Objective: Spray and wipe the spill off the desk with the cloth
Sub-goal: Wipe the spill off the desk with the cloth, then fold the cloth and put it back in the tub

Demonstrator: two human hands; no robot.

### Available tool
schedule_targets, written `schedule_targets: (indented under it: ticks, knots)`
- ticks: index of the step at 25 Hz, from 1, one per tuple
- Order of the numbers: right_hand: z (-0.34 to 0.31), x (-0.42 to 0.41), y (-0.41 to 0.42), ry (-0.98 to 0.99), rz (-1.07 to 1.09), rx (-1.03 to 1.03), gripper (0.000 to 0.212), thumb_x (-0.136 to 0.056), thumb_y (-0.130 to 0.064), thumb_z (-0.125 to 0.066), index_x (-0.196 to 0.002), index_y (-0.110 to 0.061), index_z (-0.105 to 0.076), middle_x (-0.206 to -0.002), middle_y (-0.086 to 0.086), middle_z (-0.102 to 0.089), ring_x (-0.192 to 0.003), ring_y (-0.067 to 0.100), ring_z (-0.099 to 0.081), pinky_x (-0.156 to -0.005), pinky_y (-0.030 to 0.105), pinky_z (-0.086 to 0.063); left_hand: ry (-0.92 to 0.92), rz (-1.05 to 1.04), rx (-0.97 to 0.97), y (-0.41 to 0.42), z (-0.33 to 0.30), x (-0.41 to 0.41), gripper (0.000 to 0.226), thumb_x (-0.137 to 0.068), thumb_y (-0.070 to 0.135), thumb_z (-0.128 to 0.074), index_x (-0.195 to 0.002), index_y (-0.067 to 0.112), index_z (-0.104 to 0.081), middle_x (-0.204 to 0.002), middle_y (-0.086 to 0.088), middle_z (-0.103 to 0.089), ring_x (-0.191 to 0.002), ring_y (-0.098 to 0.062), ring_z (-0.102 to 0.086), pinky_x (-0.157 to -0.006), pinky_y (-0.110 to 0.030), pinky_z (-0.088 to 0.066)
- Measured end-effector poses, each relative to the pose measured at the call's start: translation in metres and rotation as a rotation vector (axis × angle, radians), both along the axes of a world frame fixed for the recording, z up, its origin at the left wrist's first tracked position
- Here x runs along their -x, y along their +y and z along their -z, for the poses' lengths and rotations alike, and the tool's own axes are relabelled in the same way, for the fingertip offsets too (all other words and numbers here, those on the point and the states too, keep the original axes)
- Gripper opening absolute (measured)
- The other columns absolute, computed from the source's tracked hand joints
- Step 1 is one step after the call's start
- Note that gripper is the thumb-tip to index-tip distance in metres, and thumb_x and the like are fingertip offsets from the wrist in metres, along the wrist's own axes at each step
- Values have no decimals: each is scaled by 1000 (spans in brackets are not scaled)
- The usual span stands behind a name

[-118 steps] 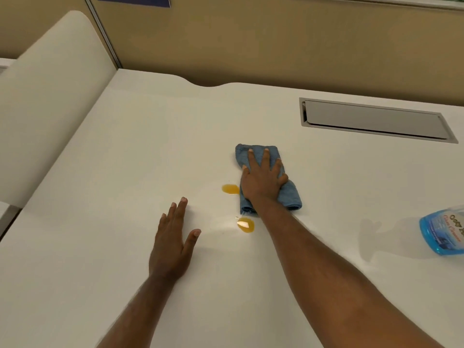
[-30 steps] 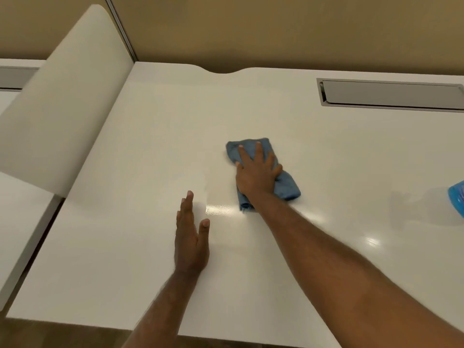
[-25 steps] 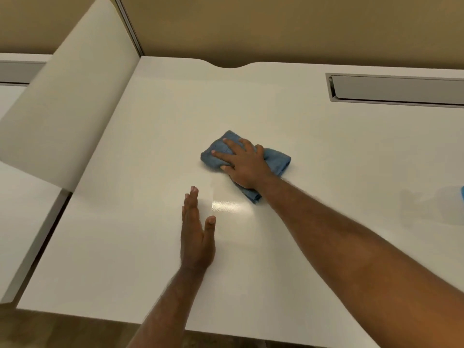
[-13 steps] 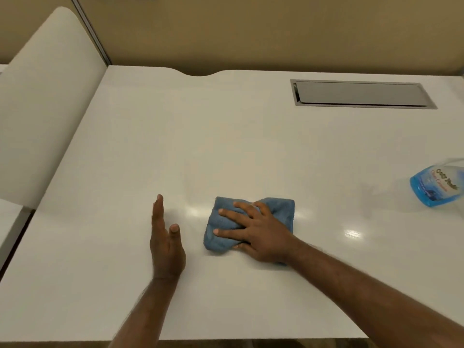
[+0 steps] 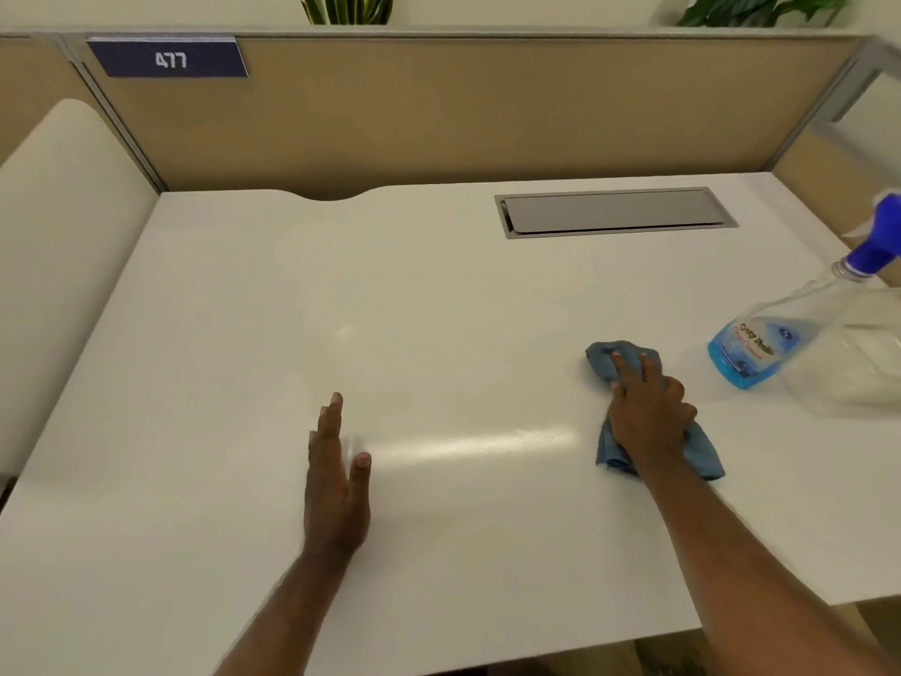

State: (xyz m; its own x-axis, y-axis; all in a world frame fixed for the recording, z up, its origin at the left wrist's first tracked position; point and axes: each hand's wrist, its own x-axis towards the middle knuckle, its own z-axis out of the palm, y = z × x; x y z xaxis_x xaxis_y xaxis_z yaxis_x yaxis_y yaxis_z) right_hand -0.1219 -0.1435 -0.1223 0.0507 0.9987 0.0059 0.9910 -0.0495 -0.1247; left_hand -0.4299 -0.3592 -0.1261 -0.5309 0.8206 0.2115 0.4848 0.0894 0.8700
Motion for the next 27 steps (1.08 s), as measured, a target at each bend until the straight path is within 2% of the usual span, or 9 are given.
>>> schedule_targets:
  ticks: [4,6,9,11,16,19,21,23,27]
  knots:
    - [-32,-10,9,358,140,-166,46,-99,-21,-44,-144,-27,-39,-154,4,-36,-124,40,-44,-93,59,-39,-27,119,-21,24,-20,-22,71,-92,67,-23,-153,30,-17,-161,11,-23,-147,-7,-19,-119,-51,-20]
    - [-50,-14,3,807,174,-223,42,-99,-20,-45,-141,-22,-45,-145,7,-48,-124,32,-49,-100,53,-40,-73,169,-9,38,-30,-35,70,-91,68,-28,-152,34,-20,-158,17,-26,-145,-1,-22,-119,-31,-21]
    - [-81,-23,-25,1788,149,143,37,-100,-30,-45,-137,-26,-50,-134,-1,-57,-122,16,-53,-108,39,-38,-196,272,58,60,-54,-64,50,-94,55,-45,-141,43,-38,-146,25,-43,-131,7,-42,-99,-5,-33]
    - [-94,-24,-51,1996,186,377,39,-97,-46,-47,-132,-30,-53,-128,-13,-58,-123,2,-49,-112,25,-32,-262,373,122,79,-70,-91,32,-95,41,-53,-125,52,-49,-132,27,-54,-113,8,-56,-87,-8,-41]
    - [-99,-57,-75,2104,294,633,44,-94,-54,-45,-137,-44,-43,-133,-19,-50,-124,1,-45,-112,30,-33,-587,800,373,111,-104,-179,33,-97,47,-47,-131,43,-49,-131,11,-62,-108,-8,-65,-82,-26,-54]
    - [-114,-124,-79,2091,363,577,41,-106,-28,-24,-146,-30,-35,-137,19,-51,-127,26,-51,-110,39,-39,-702,863,391,117,-114,-230,34,-98,43,-48,-132,42,-49,-126,7,-66,-109,-18,-66,-78,-36,-57]
    - [-116,-152,-73,2218,228,622,41,-105,-19,-28,-131,-33,-57,-133,19,-56,-117,16,-62,-97,28,-51,-683,832,353,122,-118,-260,33,-97,38,-51,-130,42,-51,-121,4,-69,-102,-17,-69,-69,-31,-56]
    - [-109,-190,-67,2056,197,511,30,-101,-28,-44,-124,-30,-63,-120,11,-69,-105,22,-69,-82,35,-58,-683,822,338,127,-121,-288,35,-96,35,-55,-130,41,-52,-120,1,-70,-101,-18,-70,-66,-29,-56]
    - [-109,-273,-57,1836,50,627,46,-94,-34,-49,-135,-13,-53,-129,17,-62,-119,32,-60,-99,45,-50,-718,862,345,138,-126,-337,41,-91,38,-60,-131,39,-52,-122,-3,-70,-108,-26,-68,-73,-40,-58]
